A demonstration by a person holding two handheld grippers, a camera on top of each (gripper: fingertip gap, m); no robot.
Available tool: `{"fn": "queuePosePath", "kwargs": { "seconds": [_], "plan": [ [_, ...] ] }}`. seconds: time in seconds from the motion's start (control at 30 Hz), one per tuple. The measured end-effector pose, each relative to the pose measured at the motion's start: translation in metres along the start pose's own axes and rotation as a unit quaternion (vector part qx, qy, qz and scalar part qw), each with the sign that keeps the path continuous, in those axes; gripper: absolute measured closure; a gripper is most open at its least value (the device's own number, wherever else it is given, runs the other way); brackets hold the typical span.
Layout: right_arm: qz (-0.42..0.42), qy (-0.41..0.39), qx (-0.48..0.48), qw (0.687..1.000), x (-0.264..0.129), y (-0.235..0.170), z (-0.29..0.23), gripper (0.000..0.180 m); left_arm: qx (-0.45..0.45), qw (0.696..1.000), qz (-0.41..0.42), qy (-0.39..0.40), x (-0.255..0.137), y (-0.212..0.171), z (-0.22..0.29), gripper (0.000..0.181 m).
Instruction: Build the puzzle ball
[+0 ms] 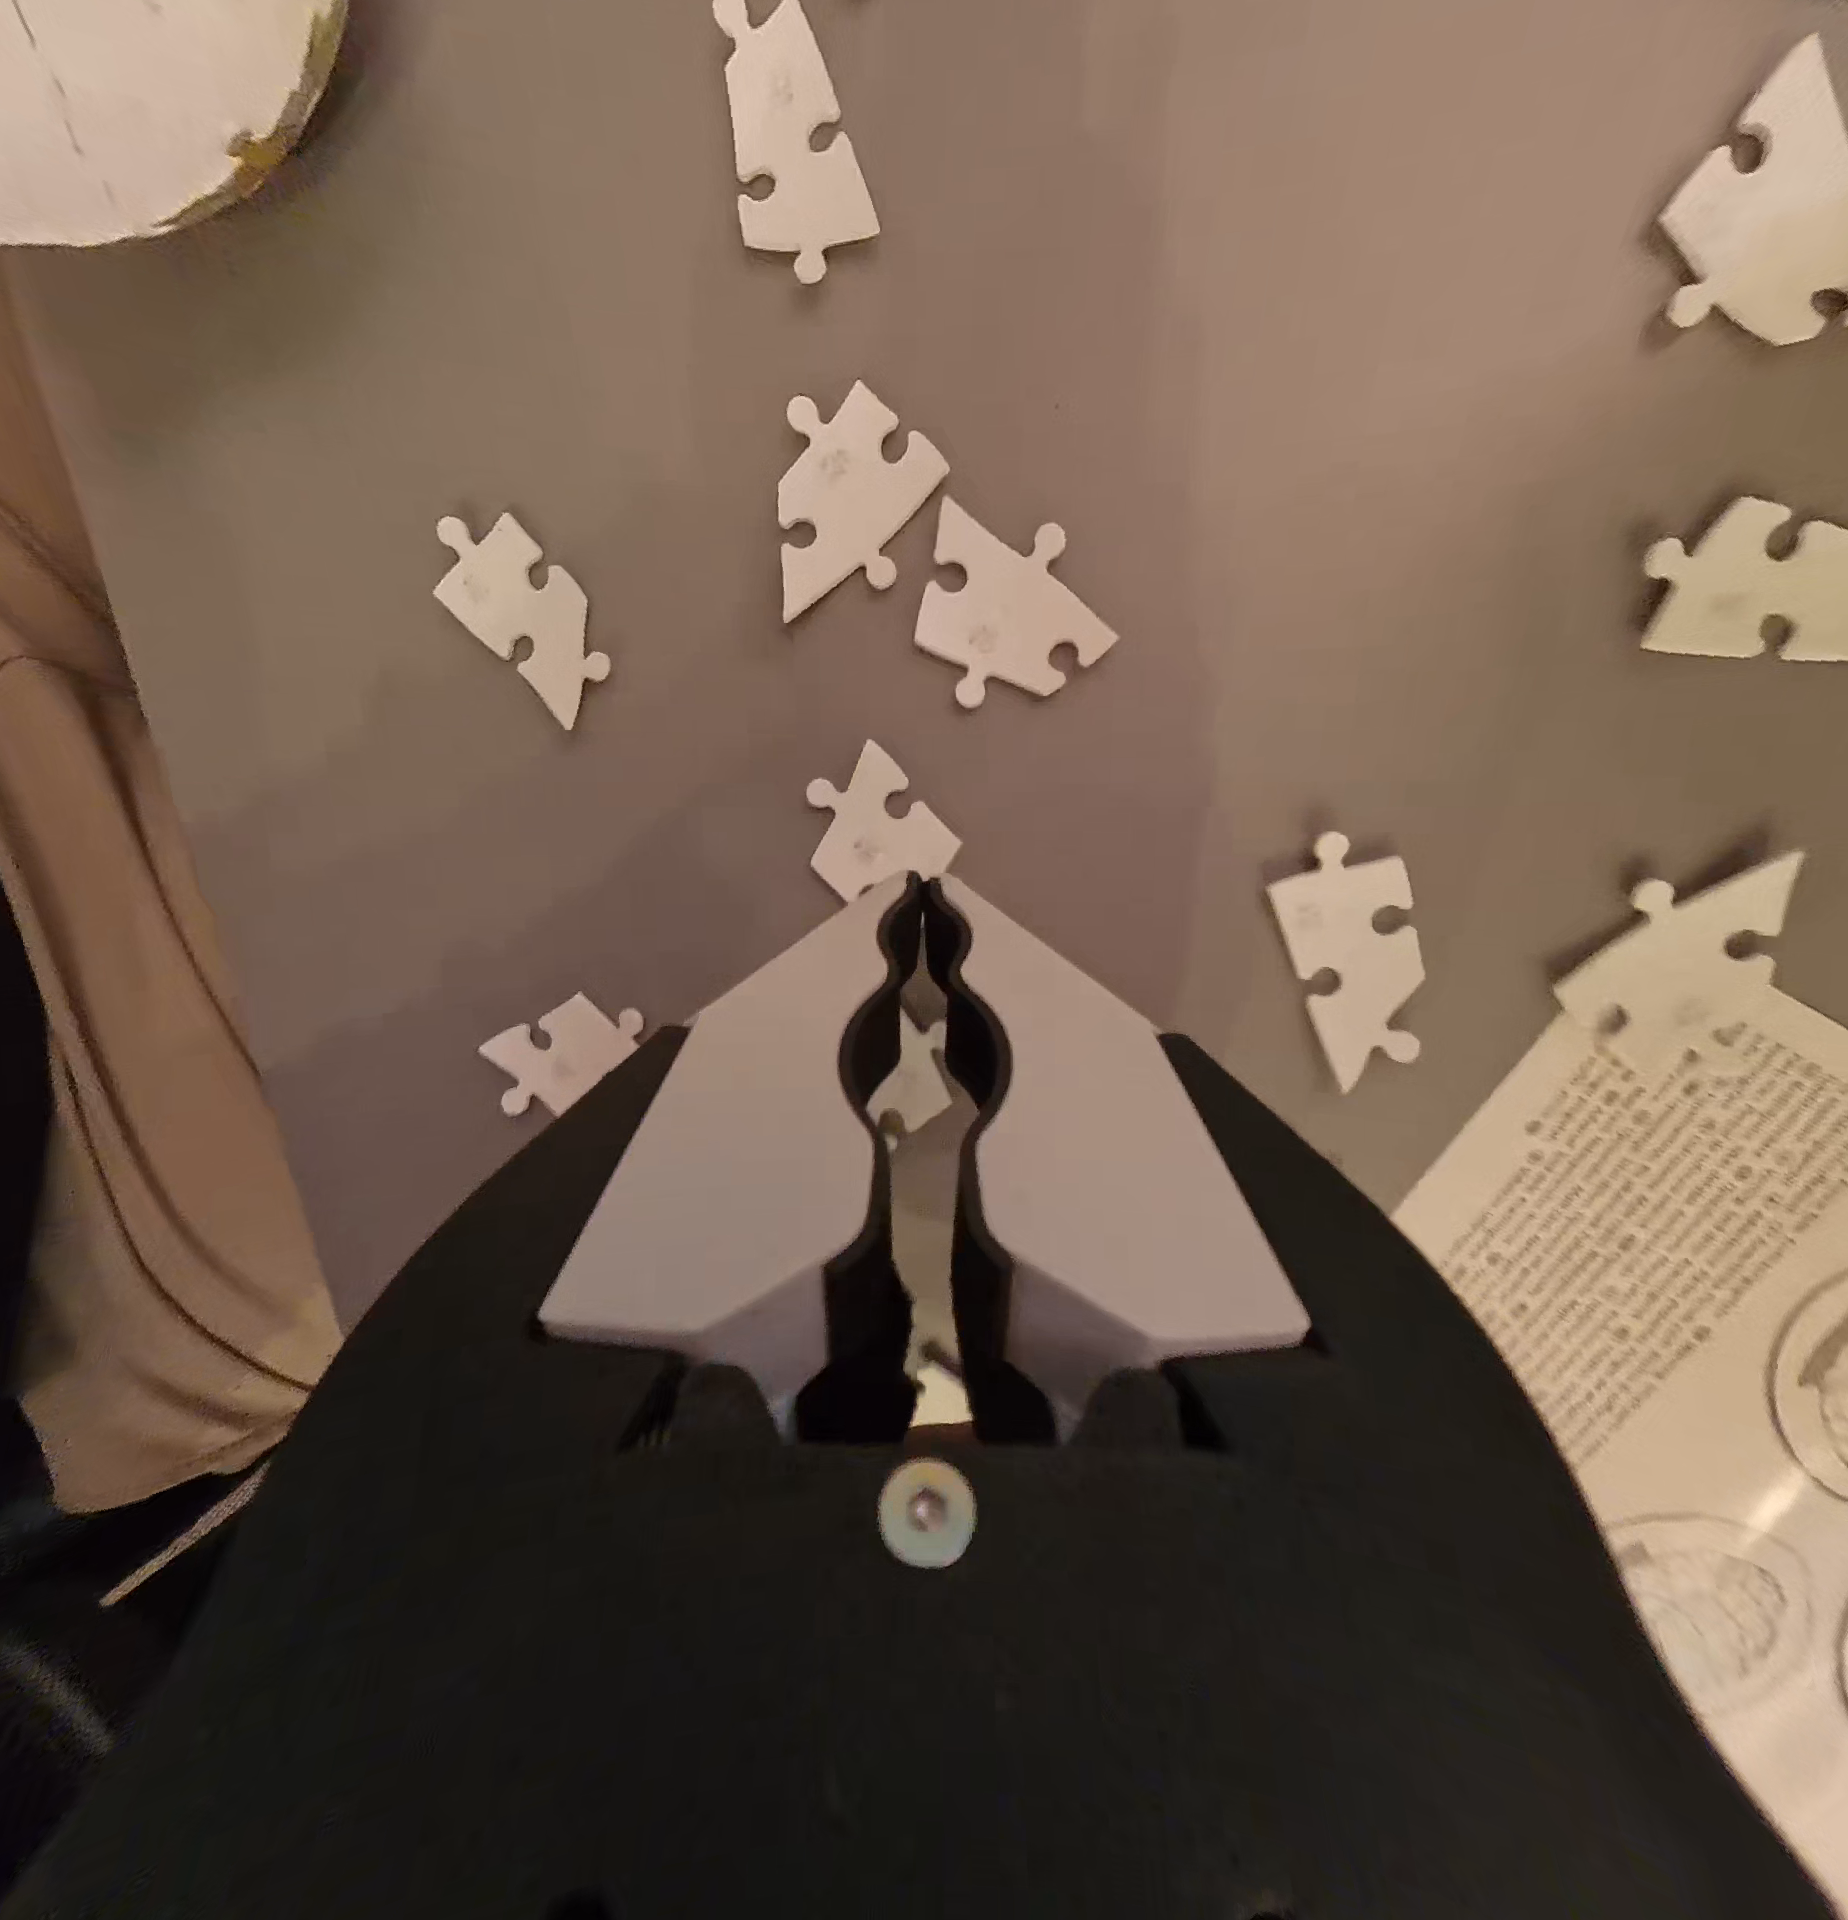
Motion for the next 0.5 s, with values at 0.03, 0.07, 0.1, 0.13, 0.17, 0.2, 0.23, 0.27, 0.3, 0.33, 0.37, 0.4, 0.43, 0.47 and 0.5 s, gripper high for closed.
{"fn": "queuePosePath", "kwargs": {
  "seconds": [0.03, 0.07, 0.1, 0.13, 0.17, 0.2, 0.23, 0.27, 0.3, 0.33, 0.37, 0.4, 0.43, 0.47, 0.5],
  "plan": [
    [-0.003, 0.0, -0.001, 1.0, 0.004, 0.002, -0.001, 0.18, 0.0, 1.0, -0.001, 0.0, 0.0, 0.0, 0.0, 0.15],
    [0.0, 0.0, -0.006, 1.0, 0.008, 0.008, -0.002, 0.18, 0.001, 1.0, -0.002, 0.001, 0.0, 0.0, 0.0, 0.15],
    [0.012, 0.0, -0.015, 1.0, 0.011, 0.016, -0.005, 0.18, 0.001, 1.0, -0.002, 0.001, 0.001, 0.0, 0.0, 0.15],
    [0.019, -0.001, -0.026, 1.0, 0.013, 0.023, -0.007, 0.18, 0.001, 1.0, -0.003, 0.001, 0.001, 0.001, 0.0, 0.15],
    [0.015, -0.01, -0.035, 0.999, 0.014, 0.028, -0.009, 0.18, 0.001, 1.0, -0.003, 0.0, 0.001, 0.001, 0.0, 0.15],
    [0.013, -0.022, -0.04, 0.999, 0.013, 0.031, -0.009, 0.18, 0.0, 1.0, -0.003, 0.0, 0.001, 0.001, 0.0, 0.15],
    [0.019, -0.021, -0.044, 0.999, 0.009, 0.033, -0.012, 0.18, -0.001, 1.0, -0.002, 0.0, 0.0, 0.001, 0.0, 0.15],
    [0.034, -0.008, -0.052, 0.998, 0.004, 0.034, -0.017, 0.18, -0.001, 1.0, -0.002, 0.001, 0.0, 0.001, 0.0, 0.15],
    [0.046, 0.01, -0.061, 0.997, 0.0, 0.035, -0.023, 0.18, -0.001, 1.0, -0.002, 0.002, 0.001, 0.001, 0.0, 0.15],
    [0.046, 0.032, -0.068, 0.996, 0.0, 0.034, -0.029, 0.18, 0.0, 1.0, -0.002, 0.002, 0.001, 0.0, 0.0, 0.15],
    [0.034, 0.052, -0.08, 0.995, 0.004, 0.032, -0.037, 0.18, 0.0, 1.0, -0.002, 0.002, 0.001, 0.001, 0.0, 0.15],
    [0.017, 0.067, -0.095, 0.993, 0.01, 0.031, -0.044, 0.18, -0.001, 1.0, -0.002, 0.001, 0.001, 0.001, 0.0, 0.15],
    [0.002, 0.082, -0.11, 0.991, 0.016, 0.03, -0.05, 0.18, 0.0, 1.0, -0.003, 0.001, 0.001, 0.001, 0.0, 0.15],
    [-0.008, 0.091, -0.121, 0.988, 0.022, 0.031, -0.056, 0.18, 0.0, 1.0, -0.003, 0.001, 0.001, 0.001, 0.0, 0.15],
    [-0.013, 0.089, -0.127, 0.988, 0.027, 0.034, -0.058, 0.18, 0.001, 1.0, -0.004, 0.001, 0.001, 0.001, 0.0, 0.15]
  ]
}}
Point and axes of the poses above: each gripper's, where its closed fingertips meet, x out along the fingers, y out of its top, z = x × y across the jaws, the point moved 8 cm from there along -x, back along the fingers, and after that the axes turned 14 degrees about -z, right-handed, at the moved point
